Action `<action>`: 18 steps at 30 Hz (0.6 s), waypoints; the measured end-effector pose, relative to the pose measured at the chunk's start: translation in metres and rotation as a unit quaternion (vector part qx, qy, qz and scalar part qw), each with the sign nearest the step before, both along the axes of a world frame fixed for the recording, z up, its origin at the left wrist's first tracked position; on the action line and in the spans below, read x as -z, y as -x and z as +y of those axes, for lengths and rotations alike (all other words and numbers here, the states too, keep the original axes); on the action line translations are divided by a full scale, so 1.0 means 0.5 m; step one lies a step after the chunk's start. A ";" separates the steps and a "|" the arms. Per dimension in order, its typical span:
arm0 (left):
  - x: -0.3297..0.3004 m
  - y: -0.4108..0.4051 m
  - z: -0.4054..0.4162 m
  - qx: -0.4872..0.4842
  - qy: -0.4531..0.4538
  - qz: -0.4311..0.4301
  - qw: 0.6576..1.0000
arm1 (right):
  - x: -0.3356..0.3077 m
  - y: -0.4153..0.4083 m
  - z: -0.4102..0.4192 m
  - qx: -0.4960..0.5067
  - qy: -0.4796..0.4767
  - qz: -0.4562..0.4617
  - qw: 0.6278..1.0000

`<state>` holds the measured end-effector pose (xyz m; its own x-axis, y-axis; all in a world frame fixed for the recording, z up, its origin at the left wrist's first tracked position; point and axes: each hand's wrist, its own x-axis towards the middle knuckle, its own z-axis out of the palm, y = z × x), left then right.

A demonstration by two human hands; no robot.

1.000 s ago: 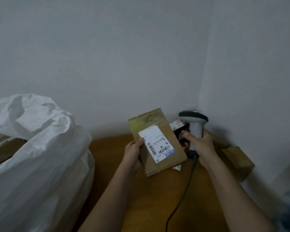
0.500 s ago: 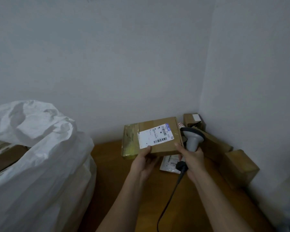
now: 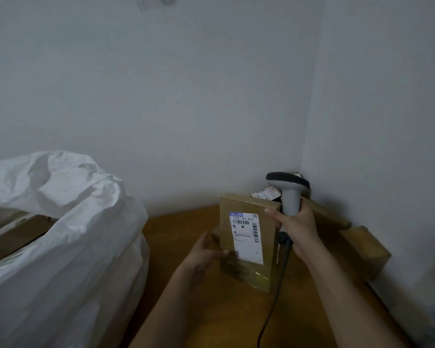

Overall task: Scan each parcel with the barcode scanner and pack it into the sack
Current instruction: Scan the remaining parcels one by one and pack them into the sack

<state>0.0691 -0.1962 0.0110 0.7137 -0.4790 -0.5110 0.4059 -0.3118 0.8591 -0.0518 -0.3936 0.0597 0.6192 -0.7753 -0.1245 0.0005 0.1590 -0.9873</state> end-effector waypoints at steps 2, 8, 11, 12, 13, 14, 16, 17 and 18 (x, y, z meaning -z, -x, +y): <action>0.001 0.014 0.010 0.063 0.047 0.048 0.996 | -0.006 0.008 0.003 -0.007 -0.015 -0.011 1.000; 0.017 0.034 0.049 0.090 0.049 0.070 0.992 | -0.008 0.046 -0.002 -0.040 -0.084 -0.049 0.994; 0.019 0.042 0.064 0.077 0.031 0.075 0.994 | 0.000 0.055 -0.001 -0.005 -0.103 -0.026 0.994; 0.020 0.045 0.067 0.060 0.021 0.080 0.995 | 0.003 0.059 -0.001 0.020 -0.110 -0.019 0.994; 0.020 0.049 0.069 0.040 0.008 0.084 0.996 | 0.005 0.065 -0.003 0.045 -0.115 -0.013 0.992; 0.019 0.054 0.069 0.016 -0.011 0.085 0.996 | 0.007 0.073 -0.005 0.066 -0.119 -0.008 0.991; 0.020 0.065 0.069 -0.038 -0.058 0.084 0.994 | 0.010 0.095 -0.010 0.084 -0.126 -0.005 0.988; 0.022 0.073 0.069 -0.062 -0.077 0.085 0.991 | 0.011 0.108 -0.011 0.084 -0.128 0.000 0.988; 0.026 0.080 0.068 -0.082 -0.089 0.088 0.989 | 0.011 0.121 -0.011 0.081 -0.128 0.009 0.988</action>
